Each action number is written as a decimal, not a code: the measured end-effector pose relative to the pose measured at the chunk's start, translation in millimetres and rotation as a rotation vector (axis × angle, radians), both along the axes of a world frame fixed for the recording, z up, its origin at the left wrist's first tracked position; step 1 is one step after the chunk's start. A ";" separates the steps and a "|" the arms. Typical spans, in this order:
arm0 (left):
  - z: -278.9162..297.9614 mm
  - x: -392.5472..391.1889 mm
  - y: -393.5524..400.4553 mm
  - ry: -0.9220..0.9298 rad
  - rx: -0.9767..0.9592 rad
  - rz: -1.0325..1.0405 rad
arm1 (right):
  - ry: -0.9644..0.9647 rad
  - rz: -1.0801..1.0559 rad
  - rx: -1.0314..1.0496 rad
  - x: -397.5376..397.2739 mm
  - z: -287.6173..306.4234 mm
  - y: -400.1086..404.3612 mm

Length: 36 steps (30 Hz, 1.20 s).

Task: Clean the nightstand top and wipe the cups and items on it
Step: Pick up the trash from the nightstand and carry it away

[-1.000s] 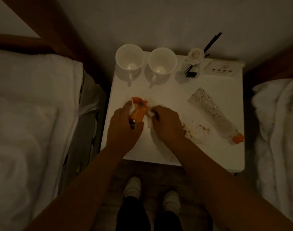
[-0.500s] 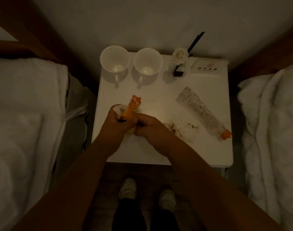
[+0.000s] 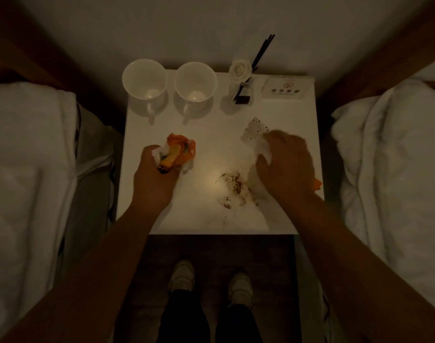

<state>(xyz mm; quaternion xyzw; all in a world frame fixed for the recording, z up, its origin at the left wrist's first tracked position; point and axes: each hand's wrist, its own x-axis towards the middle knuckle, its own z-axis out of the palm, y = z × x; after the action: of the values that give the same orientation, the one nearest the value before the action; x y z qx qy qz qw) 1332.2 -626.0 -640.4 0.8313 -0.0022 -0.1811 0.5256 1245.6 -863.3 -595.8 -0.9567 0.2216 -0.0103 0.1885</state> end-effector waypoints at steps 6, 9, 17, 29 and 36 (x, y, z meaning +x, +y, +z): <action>-1.2 -5.4 6.6 -0.043 0.140 0.041 | 0.339 0.020 -0.084 -15.5 -23.8 -41.4; 5.4 -9.9 4.9 -0.076 0.172 0.027 | 0.258 0.014 -0.085 -19.9 -23.0 -48.0; 47.8 -14.1 -0.4 -0.177 0.166 -0.038 | 0.148 0.080 -0.040 -21.0 25.0 -29.2; 269.1 -102.3 83.2 -0.270 0.238 0.147 | 0.034 0.449 0.093 -50.4 228.4 93.1; 371.8 -216.3 181.5 -0.275 0.281 0.451 | 0.034 0.792 0.167 -82.9 330.1 207.2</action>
<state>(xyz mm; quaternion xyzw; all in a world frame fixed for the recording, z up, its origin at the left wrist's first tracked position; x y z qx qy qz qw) 1116.0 -444.5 -268.6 0.8920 0.1364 0.0558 0.4273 1162.7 -656.1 -265.7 -0.9494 -0.1609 0.0971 0.2514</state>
